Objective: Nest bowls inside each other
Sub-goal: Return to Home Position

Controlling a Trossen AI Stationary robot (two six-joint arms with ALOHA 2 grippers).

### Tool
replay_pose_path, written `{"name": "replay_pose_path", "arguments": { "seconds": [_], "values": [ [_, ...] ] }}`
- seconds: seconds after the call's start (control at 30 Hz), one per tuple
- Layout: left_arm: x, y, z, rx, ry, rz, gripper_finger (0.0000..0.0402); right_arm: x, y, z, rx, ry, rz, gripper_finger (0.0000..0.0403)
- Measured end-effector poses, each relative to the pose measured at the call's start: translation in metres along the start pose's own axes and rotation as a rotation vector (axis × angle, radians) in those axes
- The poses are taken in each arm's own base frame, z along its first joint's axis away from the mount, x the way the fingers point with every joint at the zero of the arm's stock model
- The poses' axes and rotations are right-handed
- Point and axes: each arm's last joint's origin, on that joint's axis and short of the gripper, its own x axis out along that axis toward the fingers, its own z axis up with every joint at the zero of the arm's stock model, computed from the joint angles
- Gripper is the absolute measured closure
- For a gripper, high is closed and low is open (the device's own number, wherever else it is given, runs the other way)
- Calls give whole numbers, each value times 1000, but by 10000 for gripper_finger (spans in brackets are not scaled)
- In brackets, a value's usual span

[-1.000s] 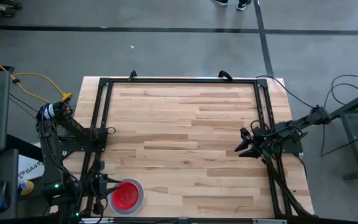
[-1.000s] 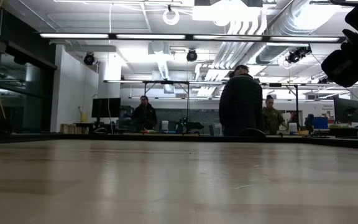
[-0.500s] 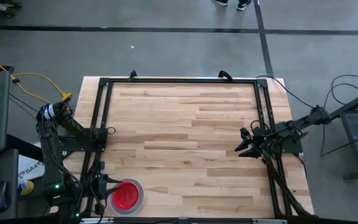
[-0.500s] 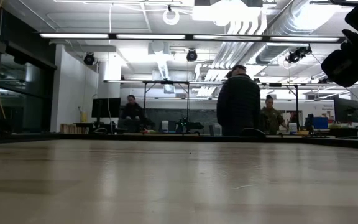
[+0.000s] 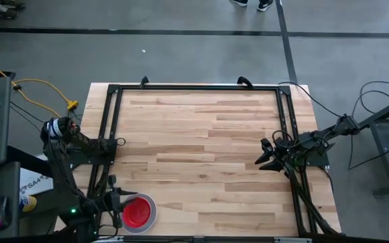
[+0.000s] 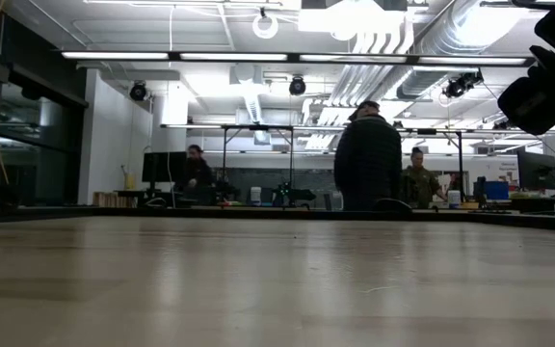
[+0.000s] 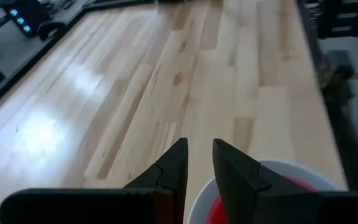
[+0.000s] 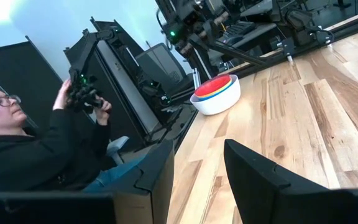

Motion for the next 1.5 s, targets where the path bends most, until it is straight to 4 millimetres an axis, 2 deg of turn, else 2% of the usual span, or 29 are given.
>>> {"name": "replay_pose_path", "arguments": {
  "seconds": [0.23,0.4,0.73,1.0,1.33,1.5],
  "values": [
    [24,11,-48,-105,-3,28,327,0,0,0,0,0,0,268],
    [30,16,-58,-107,-46,39,327,0,0,0,0,0,0,268],
    [24,27,-49,-14,-46,48,327,0,0,0,0,0,0,268],
    [17,18,-35,51,-33,-74,327,0,0,0,0,0,0,268],
    [15,8,-32,93,3,-164,327,0,0,0,0,0,0,268],
    [22,1,-25,103,28,-219,327,0,0,0,0,0,0,268]
  ]
}}
